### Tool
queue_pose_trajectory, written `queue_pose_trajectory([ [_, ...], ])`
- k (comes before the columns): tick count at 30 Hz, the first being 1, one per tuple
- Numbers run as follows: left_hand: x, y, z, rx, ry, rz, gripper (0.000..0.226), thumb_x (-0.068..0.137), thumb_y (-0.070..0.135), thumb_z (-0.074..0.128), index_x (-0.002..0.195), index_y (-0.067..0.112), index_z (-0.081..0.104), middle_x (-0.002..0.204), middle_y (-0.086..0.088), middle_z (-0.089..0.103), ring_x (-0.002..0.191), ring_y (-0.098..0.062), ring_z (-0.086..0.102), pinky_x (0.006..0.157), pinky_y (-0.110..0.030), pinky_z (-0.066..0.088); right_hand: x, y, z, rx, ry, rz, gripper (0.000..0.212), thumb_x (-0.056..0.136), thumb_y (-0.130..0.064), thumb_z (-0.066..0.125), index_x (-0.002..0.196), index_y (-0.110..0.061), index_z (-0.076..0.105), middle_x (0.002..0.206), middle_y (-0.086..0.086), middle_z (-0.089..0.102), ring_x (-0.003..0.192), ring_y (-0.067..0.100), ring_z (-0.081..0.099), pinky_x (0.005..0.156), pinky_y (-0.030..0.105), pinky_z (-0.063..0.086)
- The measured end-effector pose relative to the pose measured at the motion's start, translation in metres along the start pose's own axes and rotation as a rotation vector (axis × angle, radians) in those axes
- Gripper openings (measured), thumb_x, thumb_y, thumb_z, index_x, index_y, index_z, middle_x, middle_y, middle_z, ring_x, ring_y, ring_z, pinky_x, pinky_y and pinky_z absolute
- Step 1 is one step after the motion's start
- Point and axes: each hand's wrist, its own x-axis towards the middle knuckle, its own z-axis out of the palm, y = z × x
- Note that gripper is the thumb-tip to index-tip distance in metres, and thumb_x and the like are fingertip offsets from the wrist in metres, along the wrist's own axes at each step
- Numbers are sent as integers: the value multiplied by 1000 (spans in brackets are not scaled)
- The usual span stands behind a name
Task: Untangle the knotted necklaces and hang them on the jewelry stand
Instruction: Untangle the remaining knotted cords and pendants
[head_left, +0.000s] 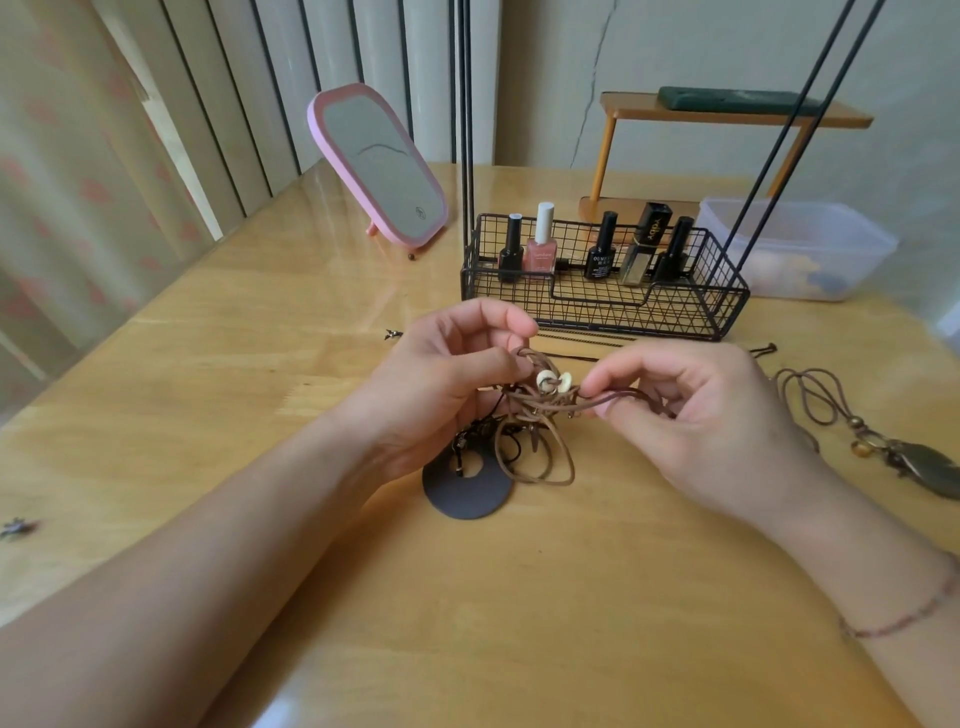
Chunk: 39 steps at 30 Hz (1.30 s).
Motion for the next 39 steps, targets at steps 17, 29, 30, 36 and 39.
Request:
queue_pose_trajectory([
  [17,0,-1,-3,-110,-92,20,38,72,-17,61,100,9,63,84,-3,49,66,-15,60,70,-26,56,2,-2,-2,-53,-107,128,12,82,-24,77,75,-34,75,74,-11,75,68,12,71,64,25,54],
  [29,-1,-3,-4,-5,-99,1,43,68,-21,58,94,13,68,89,-4,54,73,-17,58,68,-25,57,3,-4,-3,290,-150,104,8,94,-20,60,88,-20,64,61,2,61,53,23,39,56,26,35],
  [30,-1,-4,-3,11,-107,-5,43,68,-20,59,94,13,68,90,-6,55,76,-20,59,69,-27,58,3,-4,-2,327,-160,111,8,96,-15,59,89,-16,62,65,1,64,52,16,40,55,19,35],
  [36,-2,-1,-4,-22,-134,-29,44,70,-20,59,97,13,68,102,-7,56,77,-17,65,68,-26,57,2,-8,0,467,-170,99,7,90,-14,53,89,-9,57,85,28,62,53,11,38,49,11,34],
  [39,-2,0,-4,-64,-143,-38,43,71,-19,58,100,11,66,103,-6,56,77,-15,66,68,-25,57,3,-9,-1,475,-171,99,7,88,-13,51,88,-9,56,86,33,57,51,9,41,49,11,35],
])
